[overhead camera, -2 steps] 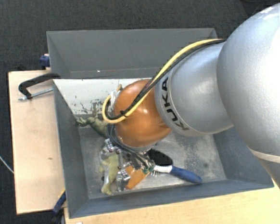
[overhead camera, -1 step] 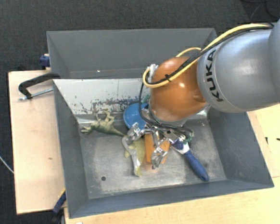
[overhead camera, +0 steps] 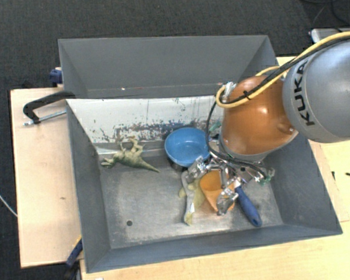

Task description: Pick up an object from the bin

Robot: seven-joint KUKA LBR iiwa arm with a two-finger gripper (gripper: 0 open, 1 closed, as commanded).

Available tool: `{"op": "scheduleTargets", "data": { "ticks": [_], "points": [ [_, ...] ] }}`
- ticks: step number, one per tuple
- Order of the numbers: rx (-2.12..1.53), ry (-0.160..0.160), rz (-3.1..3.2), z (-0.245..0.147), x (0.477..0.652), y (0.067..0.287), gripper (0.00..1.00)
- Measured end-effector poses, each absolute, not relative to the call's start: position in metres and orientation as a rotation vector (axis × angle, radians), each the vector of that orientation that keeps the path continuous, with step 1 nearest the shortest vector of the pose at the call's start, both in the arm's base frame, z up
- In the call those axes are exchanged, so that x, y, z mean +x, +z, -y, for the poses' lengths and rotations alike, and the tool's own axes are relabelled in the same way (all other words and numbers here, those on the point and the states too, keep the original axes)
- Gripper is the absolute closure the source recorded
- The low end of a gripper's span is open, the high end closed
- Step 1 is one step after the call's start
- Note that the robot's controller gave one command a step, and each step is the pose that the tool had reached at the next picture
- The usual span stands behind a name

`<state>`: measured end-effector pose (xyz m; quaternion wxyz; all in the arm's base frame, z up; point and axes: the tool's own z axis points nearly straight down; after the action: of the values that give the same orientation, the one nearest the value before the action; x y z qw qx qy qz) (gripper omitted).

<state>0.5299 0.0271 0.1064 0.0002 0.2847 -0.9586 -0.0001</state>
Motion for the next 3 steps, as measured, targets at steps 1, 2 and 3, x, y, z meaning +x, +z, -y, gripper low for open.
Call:
{"op": "scheduleTargets", "data": {
  "ticks": [1,2,3],
  "points": [
    [0.731,-0.012,3.051,0.0078,0.5658,0.0729,0.00],
    [0.734,-0.007,3.050,0.0051,0.5653,0.0750,0.00],
    [0.736,-0.008,3.071,0.0025,0.5710,0.0800,1.00]
  ]
}}
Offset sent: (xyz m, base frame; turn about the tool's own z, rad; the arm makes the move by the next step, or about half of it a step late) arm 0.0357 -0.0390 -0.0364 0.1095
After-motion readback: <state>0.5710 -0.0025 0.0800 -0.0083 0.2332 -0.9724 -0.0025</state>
